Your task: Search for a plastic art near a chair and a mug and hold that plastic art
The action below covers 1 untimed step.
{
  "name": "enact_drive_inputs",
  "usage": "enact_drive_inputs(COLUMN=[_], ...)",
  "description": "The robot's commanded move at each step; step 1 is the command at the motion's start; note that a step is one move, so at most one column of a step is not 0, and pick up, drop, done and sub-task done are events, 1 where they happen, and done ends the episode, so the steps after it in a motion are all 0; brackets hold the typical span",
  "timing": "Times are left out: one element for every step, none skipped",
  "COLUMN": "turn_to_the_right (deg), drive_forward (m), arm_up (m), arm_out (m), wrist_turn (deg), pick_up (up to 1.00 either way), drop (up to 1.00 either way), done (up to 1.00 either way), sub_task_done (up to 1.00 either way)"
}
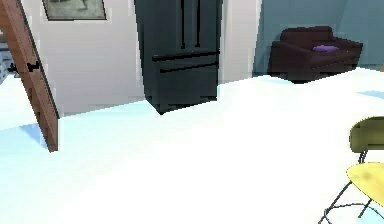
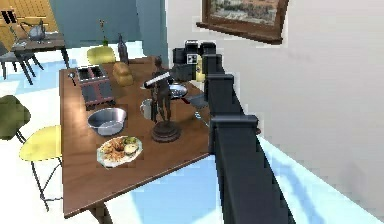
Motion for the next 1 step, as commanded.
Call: enact_drive_inputs(turn_to_the_right=[0.0], drive_forward=[0.00], arm_up=[0.00], arm_out=[0.00], wrist_turn=[0.0], pick_up=[0.00], drop=[0.00], done=[1.00], sub_task_done=[0.00])
